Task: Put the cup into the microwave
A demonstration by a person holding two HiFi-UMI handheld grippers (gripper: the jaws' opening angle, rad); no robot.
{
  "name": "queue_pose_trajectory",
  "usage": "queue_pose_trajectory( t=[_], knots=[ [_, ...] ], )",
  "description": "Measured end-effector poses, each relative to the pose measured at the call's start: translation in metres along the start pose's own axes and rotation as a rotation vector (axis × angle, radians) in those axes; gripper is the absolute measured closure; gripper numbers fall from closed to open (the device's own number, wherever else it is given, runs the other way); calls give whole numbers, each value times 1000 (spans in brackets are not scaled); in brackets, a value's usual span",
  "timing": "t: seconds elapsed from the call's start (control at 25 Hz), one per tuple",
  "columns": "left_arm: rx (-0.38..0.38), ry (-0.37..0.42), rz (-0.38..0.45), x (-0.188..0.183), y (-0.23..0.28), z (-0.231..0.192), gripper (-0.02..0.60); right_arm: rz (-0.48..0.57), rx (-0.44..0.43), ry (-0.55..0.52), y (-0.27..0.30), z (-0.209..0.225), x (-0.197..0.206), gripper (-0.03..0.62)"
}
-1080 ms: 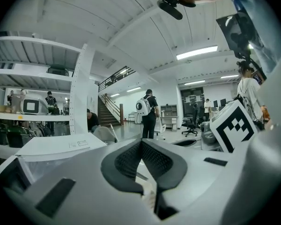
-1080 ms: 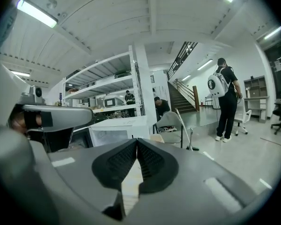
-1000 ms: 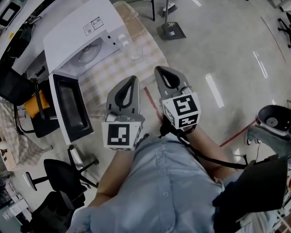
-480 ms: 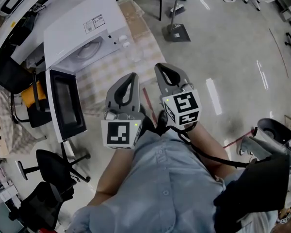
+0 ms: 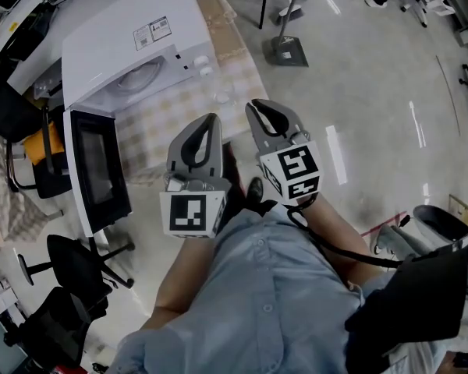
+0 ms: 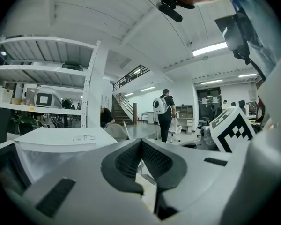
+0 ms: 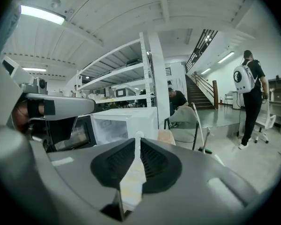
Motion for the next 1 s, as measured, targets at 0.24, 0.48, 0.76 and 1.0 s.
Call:
queue_pose_trajectory(
  t=[0.24,0.48,0.76,1.0],
  knots=[
    [-32,-53,-5,13,19,-21,577,-58,-55,-8,29,7,12,513],
    [-28,-76,-33,23,38,-40,577,-90,-108,-3,63,9,22,393],
    [-9,-96,-78,34,51,-61,577,-183,-121,7,104,6,44,209],
    [-10,-113,-113,49,67,-85,577,-274,-109,-41,142,15,77,111]
  ],
)
Point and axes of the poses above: the fingertips, and each gripper's own axes: y forward along the fingers, z to its right, x out of its underside, the point moved 10 cm from there along -y, backward along the fingers, and after that the axes turned 6 degrees about -x, right-handed, at the moved point
